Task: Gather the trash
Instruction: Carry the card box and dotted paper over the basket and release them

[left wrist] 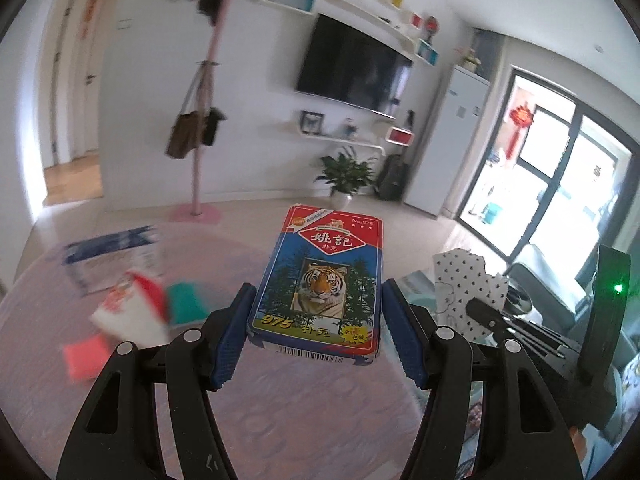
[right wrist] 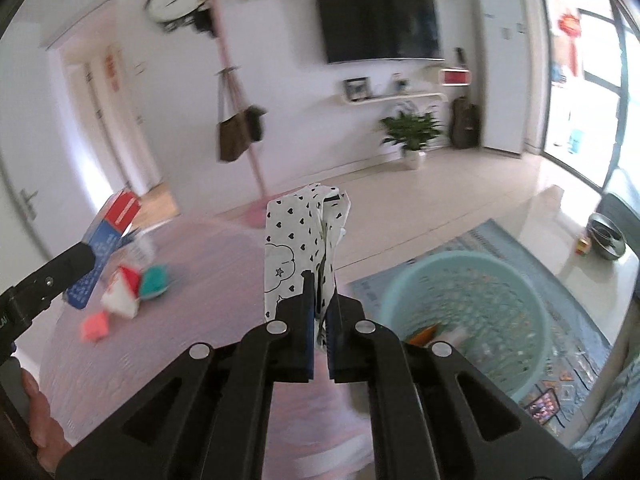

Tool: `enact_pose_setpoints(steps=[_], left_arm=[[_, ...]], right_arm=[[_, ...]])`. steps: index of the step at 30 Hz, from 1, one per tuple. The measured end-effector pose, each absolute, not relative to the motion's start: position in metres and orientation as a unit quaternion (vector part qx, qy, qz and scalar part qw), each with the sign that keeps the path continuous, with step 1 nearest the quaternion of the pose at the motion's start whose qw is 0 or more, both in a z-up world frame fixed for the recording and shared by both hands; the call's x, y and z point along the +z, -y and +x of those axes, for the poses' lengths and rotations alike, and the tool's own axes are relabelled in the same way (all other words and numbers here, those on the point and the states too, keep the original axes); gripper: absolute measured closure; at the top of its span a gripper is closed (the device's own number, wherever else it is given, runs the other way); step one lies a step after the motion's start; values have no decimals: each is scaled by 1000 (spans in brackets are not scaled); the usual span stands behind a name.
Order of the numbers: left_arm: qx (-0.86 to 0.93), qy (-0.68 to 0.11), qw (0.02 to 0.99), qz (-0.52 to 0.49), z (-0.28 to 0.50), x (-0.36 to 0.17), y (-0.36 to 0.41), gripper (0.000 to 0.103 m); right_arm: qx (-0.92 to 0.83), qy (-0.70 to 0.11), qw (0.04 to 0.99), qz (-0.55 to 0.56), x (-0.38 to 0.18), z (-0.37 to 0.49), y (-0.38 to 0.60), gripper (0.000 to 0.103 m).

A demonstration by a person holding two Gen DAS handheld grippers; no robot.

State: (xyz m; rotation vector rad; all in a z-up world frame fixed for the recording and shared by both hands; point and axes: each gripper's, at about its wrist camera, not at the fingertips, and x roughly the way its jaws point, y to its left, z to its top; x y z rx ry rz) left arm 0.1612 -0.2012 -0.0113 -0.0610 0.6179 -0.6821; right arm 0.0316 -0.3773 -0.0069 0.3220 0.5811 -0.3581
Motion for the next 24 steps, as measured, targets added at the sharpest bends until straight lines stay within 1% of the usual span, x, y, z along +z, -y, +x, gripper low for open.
enact_pose_setpoints(steps=[3, 5, 12, 24], left_arm=[[-336, -301, 892, -9, 164, -19, 238, 41], [-344, -320, 883, 0, 169, -32, 266, 41], [-377, -361, 852, 27, 181, -64, 335, 41], [-417, -405, 812, 55, 186, -106, 391, 40]], right_arm=[[-207, -277, 923, 171, -9, 23, 411, 100], [-224, -275, 918, 177, -14, 18, 426, 100], [-270, -297, 893, 202, -42, 11, 480, 100], [-301, -367, 845, 246, -107, 11, 523, 100]])
